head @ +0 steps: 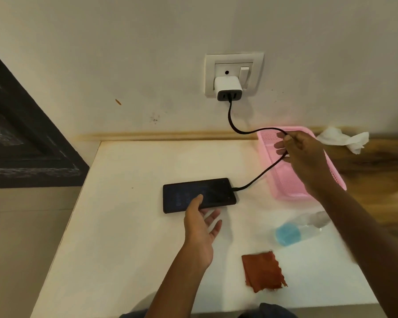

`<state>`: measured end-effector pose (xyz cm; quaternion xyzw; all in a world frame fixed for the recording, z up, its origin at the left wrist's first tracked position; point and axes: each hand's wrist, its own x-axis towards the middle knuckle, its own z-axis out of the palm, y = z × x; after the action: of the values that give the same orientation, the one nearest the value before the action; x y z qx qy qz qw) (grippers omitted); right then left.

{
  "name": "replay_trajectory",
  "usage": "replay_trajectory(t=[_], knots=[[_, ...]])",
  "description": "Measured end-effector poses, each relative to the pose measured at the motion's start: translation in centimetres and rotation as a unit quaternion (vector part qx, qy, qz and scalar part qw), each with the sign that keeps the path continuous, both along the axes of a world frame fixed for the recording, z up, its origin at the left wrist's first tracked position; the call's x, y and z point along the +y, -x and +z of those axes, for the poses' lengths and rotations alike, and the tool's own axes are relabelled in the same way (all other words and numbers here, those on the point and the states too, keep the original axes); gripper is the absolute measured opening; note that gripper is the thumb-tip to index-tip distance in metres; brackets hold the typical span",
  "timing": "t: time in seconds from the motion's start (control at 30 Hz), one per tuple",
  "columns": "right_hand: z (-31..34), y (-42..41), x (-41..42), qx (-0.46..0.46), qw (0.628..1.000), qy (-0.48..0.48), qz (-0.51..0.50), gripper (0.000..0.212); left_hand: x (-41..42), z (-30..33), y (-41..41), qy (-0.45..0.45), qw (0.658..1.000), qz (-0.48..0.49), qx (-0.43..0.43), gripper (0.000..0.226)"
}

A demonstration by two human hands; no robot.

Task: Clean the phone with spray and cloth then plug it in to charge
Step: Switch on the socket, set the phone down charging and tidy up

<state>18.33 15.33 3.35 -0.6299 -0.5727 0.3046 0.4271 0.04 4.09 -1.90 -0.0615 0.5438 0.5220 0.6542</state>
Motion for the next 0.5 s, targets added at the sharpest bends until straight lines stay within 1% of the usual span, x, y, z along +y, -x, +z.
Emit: replay_trajectory(t=[0.1, 0.2, 0.5], knots=[[0.1, -1.5, 0.9, -0.044, 0.999, 0.032, -0.007, 0.019, -0.1, 0.2, 0.0, -0.009, 1.0, 0.014, -0.016, 0.041], [-0.2, -2.2, 0.8, -0.068, 0.997, 0.046, 0.0, 0.018, -0.1, 0.3, 0.1, -0.014, 0.999, 0.021, -0.021, 0.042], [-1.0, -1.5, 0.2, -0.043, 0.998, 0.05, 0.005, 0.019, 0.0, 1.0, 0.9, -0.053, 0.993, 0.098, -0.035, 0.031]])
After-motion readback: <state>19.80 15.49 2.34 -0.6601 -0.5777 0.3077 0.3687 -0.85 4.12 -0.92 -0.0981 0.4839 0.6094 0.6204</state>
